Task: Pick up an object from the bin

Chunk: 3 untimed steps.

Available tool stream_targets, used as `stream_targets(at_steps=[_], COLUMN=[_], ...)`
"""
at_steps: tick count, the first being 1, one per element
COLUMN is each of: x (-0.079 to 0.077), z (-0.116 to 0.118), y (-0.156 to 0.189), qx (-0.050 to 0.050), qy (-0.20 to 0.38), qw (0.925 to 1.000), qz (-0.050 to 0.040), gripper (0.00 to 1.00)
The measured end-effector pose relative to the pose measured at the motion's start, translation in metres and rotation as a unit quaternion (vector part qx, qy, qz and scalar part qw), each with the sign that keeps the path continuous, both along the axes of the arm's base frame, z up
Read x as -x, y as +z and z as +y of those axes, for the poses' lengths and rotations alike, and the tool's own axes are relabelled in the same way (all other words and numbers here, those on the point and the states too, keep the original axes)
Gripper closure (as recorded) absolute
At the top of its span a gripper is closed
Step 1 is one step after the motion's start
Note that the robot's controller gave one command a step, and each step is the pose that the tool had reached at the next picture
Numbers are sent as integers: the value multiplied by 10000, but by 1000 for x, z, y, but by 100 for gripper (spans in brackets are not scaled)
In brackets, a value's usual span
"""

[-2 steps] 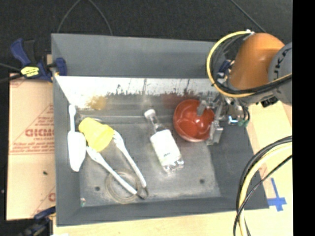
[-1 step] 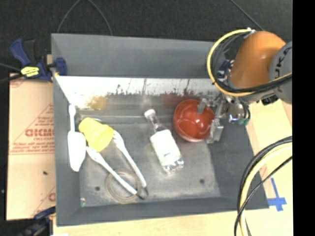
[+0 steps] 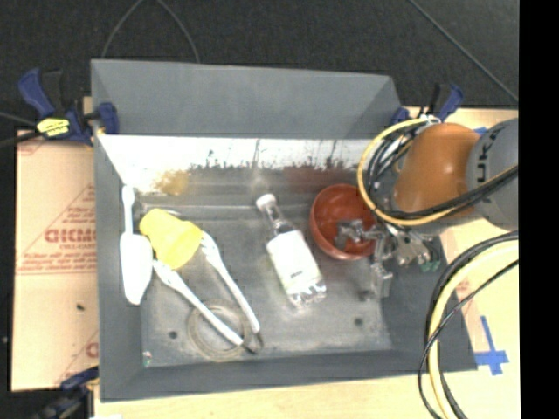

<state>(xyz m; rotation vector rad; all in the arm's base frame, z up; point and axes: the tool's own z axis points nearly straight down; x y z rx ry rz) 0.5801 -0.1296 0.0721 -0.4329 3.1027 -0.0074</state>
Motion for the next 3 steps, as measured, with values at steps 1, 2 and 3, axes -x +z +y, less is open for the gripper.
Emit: stream_targets(at_steps=[1,2,3], x=[0,-31,-72], z=[-1,29,46], y=[44,29,2], qx=[3,1,16], qy=[489,867,292], qw=[9988,9962,9996], qz=[-4,-7,-18], gripper=[0,0,0])
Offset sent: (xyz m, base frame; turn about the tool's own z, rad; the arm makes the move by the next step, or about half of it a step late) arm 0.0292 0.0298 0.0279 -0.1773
